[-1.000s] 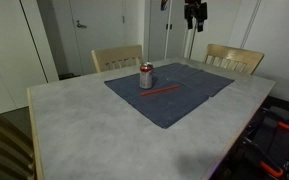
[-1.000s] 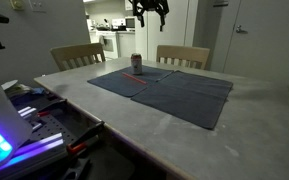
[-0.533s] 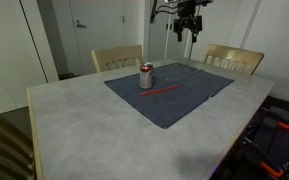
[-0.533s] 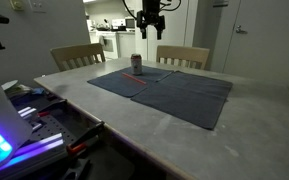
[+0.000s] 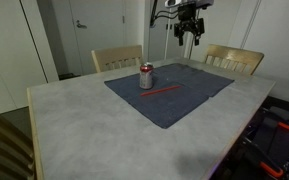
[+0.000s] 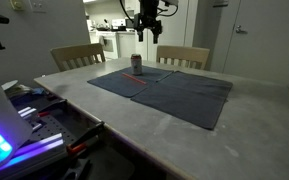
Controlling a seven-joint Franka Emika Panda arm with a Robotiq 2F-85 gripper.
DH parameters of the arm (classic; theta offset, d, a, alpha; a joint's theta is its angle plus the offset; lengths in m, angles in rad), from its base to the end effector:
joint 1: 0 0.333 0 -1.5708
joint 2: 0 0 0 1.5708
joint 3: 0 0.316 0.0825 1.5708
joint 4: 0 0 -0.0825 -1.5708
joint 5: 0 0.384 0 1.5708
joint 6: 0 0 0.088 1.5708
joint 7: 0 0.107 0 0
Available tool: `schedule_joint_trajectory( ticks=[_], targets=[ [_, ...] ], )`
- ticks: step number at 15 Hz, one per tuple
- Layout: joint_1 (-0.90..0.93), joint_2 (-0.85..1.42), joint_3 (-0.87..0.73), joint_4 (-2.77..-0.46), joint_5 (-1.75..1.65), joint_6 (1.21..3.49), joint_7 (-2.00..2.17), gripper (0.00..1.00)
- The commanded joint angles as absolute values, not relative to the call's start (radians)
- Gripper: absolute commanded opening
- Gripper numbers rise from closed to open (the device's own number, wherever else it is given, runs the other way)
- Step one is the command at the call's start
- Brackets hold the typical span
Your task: Put the straw in the soda can
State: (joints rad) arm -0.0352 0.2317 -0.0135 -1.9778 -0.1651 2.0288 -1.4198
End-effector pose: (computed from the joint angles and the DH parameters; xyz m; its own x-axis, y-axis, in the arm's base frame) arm 0.5770 -0.0373 0.3385 0.0981 0.9820 -0.1613 0.9789 -0.1245 -0.1623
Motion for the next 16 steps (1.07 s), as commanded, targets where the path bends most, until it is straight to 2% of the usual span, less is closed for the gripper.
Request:
schedule_joint_trajectory(
  ticks=[1,16],
  targets=[
    [-0.044,0.275,0.009,-1.970,-0.160,1.986,-1.462,1.00],
    [-0.065,0.457,0.068,-1.913,-0.115,1.892,-1.572,1.00]
  ],
)
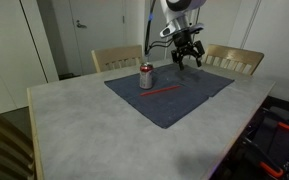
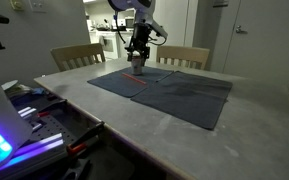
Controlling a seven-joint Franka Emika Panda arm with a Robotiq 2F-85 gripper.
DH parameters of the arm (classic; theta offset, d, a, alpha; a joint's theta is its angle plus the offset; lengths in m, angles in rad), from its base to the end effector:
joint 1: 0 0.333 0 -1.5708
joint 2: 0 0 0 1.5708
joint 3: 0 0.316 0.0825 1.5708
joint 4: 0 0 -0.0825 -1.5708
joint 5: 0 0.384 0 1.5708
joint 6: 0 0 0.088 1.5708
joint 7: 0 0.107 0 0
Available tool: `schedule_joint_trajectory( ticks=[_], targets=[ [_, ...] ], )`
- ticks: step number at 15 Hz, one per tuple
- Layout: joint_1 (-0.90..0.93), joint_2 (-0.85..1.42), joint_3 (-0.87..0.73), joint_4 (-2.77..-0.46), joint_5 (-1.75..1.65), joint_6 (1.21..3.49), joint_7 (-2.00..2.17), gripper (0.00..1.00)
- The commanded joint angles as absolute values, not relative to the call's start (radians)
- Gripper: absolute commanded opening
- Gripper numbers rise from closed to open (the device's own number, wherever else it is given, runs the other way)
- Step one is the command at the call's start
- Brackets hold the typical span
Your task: Put the straw in the soda can
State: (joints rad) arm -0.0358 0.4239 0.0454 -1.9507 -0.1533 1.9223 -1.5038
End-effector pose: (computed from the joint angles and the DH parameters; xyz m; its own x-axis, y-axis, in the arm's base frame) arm 0.5641 -0.0057 0.2338 -0.0552 0.9916 -0.1167 0.9021 -0.0006 -0.4316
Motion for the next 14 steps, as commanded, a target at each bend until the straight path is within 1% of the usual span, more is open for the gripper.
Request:
schedule_joint_trajectory(
  ticks=[1,2,5,8,10,14],
  targets=[
    [-0.072,0.431,0.061,-1.944,-0.104,1.959,-1.556,1.00],
    [-0.048,0.436,0.055,-1.946,-0.138,1.927,-1.523,1.00],
    [-0.057,0.435,0.054,-1.942,-0.130,1.938,-1.524,1.00],
    [-0.042,0.389,0.059,-1.999,-0.128,1.996,-1.469,1.00],
    [-0.034,0.369,0.063,-2.037,-0.121,2.057,-1.421,1.00],
    [-0.036,0.306,0.063,-2.172,-0.118,2.273,-1.298,1.00]
  ],
)
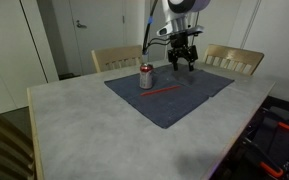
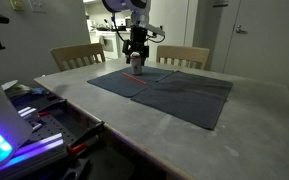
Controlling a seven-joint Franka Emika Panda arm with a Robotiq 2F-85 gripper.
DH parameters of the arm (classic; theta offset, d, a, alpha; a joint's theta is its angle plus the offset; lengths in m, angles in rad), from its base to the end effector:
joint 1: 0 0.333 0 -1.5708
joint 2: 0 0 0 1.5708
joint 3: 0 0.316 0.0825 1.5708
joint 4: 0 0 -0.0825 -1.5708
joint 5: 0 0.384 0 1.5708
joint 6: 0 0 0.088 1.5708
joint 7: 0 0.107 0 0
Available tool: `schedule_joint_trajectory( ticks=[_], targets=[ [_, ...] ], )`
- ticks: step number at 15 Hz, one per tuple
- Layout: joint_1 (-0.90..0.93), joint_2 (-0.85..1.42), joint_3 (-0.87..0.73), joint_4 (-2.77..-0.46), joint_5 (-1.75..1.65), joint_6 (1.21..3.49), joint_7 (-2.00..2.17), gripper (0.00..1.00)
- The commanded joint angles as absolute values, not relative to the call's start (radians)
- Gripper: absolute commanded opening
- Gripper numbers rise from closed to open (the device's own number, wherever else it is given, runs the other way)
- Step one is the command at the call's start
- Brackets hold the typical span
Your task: Put the straw in the soda can
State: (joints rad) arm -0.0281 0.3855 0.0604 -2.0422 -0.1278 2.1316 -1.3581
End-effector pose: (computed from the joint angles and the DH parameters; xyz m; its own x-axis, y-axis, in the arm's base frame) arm 0.5622 0.0124 0.2310 0.0796 0.9894 -0.1213 0.9557 -0.1104 -0.2730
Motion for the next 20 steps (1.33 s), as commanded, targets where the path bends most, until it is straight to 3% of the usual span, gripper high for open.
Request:
schedule_joint_trajectory(
  ticks=[1,11,20],
  targets=[
    [-0.037,0.291,0.061,-2.206,-0.121,2.326,-1.276,1.00],
    [-0.114,0.342,0.095,-2.338,-0.126,2.711,-1.491,1.00],
    [-0.238,0.390,0.144,-2.320,-0.062,2.712,-1.875,1.00]
  ],
)
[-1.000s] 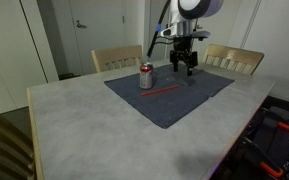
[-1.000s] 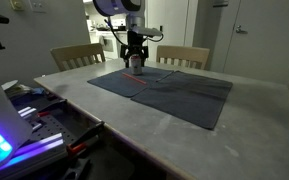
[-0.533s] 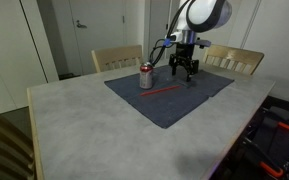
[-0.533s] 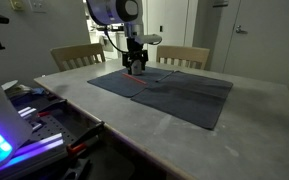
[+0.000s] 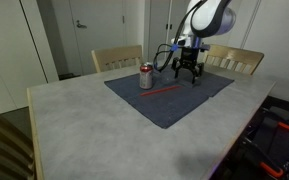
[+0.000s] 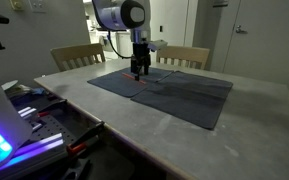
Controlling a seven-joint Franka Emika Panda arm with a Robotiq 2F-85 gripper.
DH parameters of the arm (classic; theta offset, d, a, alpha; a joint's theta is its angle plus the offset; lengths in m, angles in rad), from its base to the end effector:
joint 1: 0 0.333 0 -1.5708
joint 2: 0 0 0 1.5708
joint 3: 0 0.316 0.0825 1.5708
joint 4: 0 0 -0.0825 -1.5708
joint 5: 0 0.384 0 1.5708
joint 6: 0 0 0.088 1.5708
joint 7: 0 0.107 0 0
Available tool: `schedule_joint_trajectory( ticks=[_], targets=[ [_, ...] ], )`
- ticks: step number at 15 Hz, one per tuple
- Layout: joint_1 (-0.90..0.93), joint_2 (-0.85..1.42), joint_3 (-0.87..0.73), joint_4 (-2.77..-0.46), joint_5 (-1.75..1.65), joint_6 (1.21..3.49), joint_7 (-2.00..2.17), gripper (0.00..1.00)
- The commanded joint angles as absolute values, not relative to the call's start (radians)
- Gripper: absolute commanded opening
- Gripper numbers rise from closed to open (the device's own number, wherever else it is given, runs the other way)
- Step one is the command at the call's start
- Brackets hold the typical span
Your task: Put the straw in the soda can
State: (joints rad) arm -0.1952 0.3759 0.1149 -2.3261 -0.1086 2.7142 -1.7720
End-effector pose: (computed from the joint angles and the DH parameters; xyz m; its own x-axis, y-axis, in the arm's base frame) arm 0.5192 -0.0356 0.1797 -0.2095 0.9778 -0.0076 0.9777 0.2096 0.0151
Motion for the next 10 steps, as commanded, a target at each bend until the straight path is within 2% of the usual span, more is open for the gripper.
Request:
schedule_joint_trajectory(
  ticks=[1,10],
  targets=[
    [-0.240,0.398,0.145,-2.310,-0.051,2.704,-1.895,1.00],
    [-0.171,0.442,0.101,-2.252,0.004,2.667,-1.689,1.00]
  ],
)
